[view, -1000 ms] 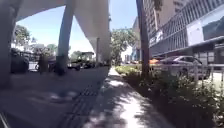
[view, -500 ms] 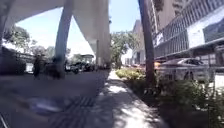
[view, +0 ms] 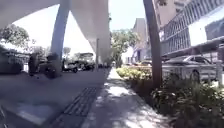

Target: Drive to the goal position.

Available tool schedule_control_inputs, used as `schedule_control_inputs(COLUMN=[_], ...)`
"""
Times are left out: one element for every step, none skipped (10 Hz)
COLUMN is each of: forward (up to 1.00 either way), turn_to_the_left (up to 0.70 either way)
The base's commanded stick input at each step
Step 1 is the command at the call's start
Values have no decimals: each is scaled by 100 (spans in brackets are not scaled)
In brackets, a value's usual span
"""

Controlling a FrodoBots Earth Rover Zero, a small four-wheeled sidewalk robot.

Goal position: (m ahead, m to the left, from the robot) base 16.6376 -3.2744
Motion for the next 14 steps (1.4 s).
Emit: schedule_control_inputs(forward=[70,70,70,70,70,70,70,70,70,70,70,70,70,70], turn_to_the_left=[0,0,0,0,0,0,0,0,0,0,0,0,0,0])
